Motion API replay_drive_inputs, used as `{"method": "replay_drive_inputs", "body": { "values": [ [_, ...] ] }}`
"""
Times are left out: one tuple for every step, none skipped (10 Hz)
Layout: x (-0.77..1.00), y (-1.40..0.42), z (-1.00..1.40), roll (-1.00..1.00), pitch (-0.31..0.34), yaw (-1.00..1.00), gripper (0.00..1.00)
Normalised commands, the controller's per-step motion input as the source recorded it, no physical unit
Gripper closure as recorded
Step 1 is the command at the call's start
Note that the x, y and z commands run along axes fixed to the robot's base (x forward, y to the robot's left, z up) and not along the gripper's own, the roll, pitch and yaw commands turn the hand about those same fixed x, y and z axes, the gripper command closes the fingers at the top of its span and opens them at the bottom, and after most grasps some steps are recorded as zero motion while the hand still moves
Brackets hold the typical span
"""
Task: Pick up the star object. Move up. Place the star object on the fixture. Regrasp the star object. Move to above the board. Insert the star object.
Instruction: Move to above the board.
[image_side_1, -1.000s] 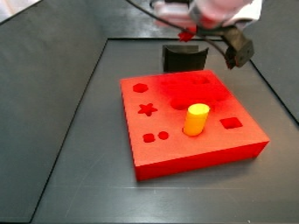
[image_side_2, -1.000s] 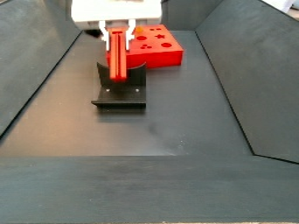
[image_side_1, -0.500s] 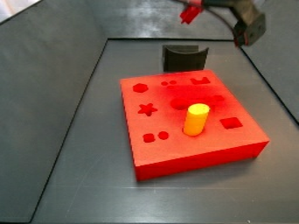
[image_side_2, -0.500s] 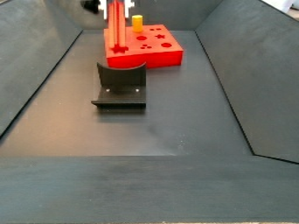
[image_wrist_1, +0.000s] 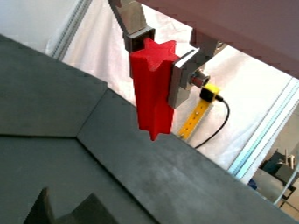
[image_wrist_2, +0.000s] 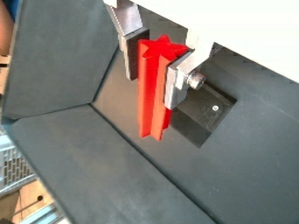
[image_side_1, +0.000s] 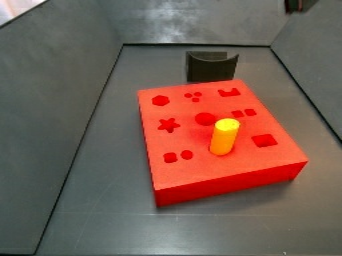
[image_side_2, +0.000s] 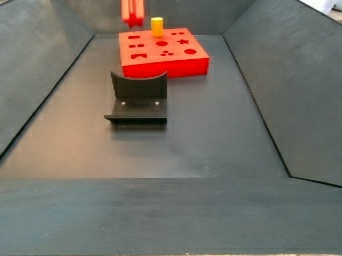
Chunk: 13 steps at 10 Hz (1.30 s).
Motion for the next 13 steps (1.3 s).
{"method": "replay_drive_inputs", "body": {
  "values": [
    [0.01,-0.05,0.77,-0.03,0.054,0.11,1.0],
    [0.01,-0.03,0.6,-0.04,0.049,0.1,1.0],
    [0.01,-0.02,0.39,-0.04,0.047,0.09,1.0],
    [0.01,-0.02,0.27,-0.04,0.044,0.08,1.0],
    [-0.61,-1.0,0.19,-1.0,-0.02,-0.02,1.0],
    [-0.61,-1.0,0.19,-1.0,-0.028,-0.03,1.0],
    [-0.66,-1.0,0.21,-1.0,-0.045,-0.02,1.0],
    [-0.68,-1.0,0.19,-1.0,-0.056,-0.03,1.0],
    [-0.7,-1.0,0.2,-1.0,-0.062,-0.03,1.0],
    [-0.74,-1.0,0.21,-1.0,-0.065,-0.04,1.0],
    [-0.76,-0.97,0.21,-1.0,-0.07,-0.04,1.0],
    [-0.56,-0.65,0.14,-1.0,-0.077,-0.05,1.0],
    [-0.36,-0.35,0.07,-1.0,-0.082,-0.05,1.0]
  ]
}}
